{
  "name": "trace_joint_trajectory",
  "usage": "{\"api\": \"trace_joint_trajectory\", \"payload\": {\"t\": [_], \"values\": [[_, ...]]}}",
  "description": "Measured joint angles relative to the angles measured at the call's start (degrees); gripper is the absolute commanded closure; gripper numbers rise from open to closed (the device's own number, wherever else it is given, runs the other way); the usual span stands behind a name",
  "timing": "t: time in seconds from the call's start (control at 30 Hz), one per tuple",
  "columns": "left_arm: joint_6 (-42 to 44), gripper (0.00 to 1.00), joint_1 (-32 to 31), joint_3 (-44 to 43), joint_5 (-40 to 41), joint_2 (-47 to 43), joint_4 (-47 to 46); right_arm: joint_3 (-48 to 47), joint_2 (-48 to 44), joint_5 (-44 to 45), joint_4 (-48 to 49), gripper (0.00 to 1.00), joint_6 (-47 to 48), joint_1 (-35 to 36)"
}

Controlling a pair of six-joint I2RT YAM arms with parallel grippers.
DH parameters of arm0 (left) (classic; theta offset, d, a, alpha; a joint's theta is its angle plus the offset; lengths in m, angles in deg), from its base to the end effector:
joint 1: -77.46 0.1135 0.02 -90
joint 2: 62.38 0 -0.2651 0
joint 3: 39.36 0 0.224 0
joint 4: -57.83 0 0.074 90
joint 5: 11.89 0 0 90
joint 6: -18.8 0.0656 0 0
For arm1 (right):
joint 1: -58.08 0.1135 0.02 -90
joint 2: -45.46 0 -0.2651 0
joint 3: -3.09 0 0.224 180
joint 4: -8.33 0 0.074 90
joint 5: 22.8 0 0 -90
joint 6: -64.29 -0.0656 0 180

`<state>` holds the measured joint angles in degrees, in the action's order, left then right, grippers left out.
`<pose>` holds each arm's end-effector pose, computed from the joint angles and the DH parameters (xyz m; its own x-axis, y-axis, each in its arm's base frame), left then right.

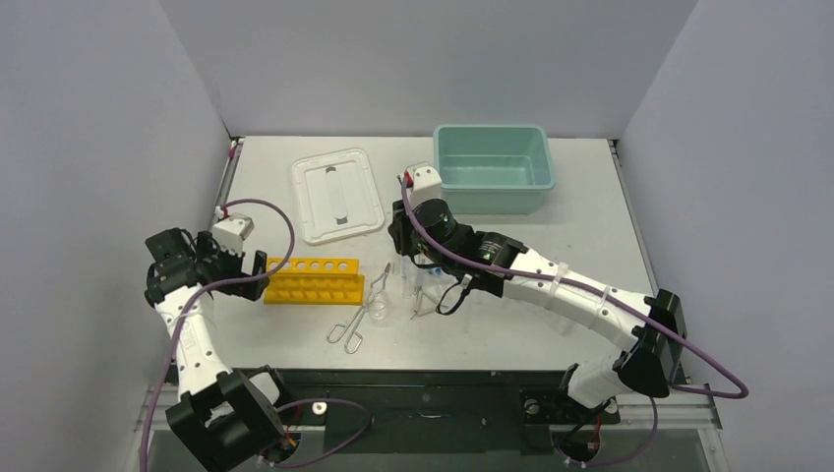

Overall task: Organize the chemistry lab equipment
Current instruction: Insert the test tube into the slot of the test tube rack.

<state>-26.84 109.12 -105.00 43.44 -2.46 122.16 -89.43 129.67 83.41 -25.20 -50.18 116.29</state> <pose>0.1700 0.0610 0.2560 -0.6450 0.2778 -0.7119 0.3797 0.9250 0.0170 0.1941 0.2784 0.3513 -0.4873 -0.0312 -0.8727 -0.5288 0.8058 0.2665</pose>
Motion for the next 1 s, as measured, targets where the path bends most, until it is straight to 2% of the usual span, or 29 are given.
{"api": "trace_joint_trajectory", "payload": {"t": [0.1, 0.3, 0.43, 0.67, 1.0], "values": [[-5.2, 0.1, 0.0, 1.4, 2.62, 0.11, -5.84, 0.52, 0.0, 0.0, 1.07, 1.0, -0.02, 0.0], [-14.93, 0.17, 0.09, -1.46, 9.01, 8.0, -14.38, 1.55, 0.0, -0.11, 1.88, 1.0, -0.2, 0.0], [-19.89, 0.24, -0.09, -0.98, 13.84, 10.1, -20.06, 2.6, 0.0, -0.11, 3.26, 1.0, -0.35, 0.0], [-21.75, 0.19, -2.25, 1.38, 21.31, 13.22, -28.13, 4.48, 0.0, -0.26, 4.87, 1.0, -0.37, 0.0], [-20.98, 0.14, -6.29, 4.72, 20.9, 16.46, -31.65, 6.75, -0.37, -1.05, 7.56, 1.0, -0.35, 0.0]]}}
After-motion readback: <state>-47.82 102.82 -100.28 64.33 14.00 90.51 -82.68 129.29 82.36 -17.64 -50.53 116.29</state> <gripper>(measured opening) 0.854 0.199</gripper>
